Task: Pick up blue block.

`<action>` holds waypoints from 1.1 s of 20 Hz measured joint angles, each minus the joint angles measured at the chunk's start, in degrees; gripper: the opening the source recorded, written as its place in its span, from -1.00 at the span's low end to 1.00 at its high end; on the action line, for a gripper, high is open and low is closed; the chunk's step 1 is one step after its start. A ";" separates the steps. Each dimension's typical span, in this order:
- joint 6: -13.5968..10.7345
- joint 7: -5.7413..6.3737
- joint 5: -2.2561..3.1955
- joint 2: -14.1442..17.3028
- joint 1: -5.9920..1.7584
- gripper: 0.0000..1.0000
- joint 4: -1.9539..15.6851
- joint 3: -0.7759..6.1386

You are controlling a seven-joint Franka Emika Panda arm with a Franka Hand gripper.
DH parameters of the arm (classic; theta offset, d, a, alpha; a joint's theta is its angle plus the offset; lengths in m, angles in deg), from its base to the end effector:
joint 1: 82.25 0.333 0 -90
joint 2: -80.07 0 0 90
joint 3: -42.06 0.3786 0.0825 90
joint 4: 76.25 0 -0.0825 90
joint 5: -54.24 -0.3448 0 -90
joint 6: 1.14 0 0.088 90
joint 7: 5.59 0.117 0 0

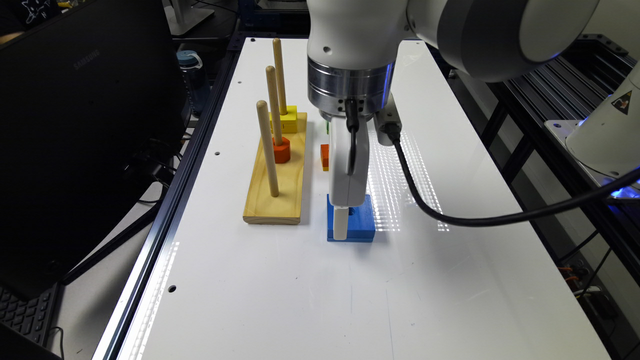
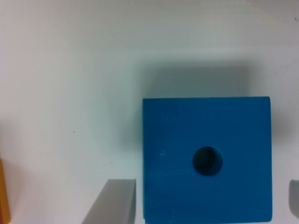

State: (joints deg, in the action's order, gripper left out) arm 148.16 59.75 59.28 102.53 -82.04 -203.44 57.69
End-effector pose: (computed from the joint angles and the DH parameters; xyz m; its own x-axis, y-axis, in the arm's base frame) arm 0.5344 0.1468 0.2856 0.6903 -0.7220 -0.0467 -0.7235 -0.6894 -0.0358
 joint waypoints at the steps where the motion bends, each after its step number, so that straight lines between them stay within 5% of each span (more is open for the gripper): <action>1: 0.00 0.00 0.00 0.00 0.00 1.00 0.01 0.00; 8: 0.27 0.00 0.06 0.59 0.03 1.00 0.03 -0.08; 13: 2.59 0.08 0.87 3.13 0.08 1.00 0.48 -0.51; 22: 2.58 0.17 0.90 3.14 0.21 1.00 0.68 -0.53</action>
State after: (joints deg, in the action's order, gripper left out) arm 150.74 59.92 60.18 105.67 -81.82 -202.76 57.17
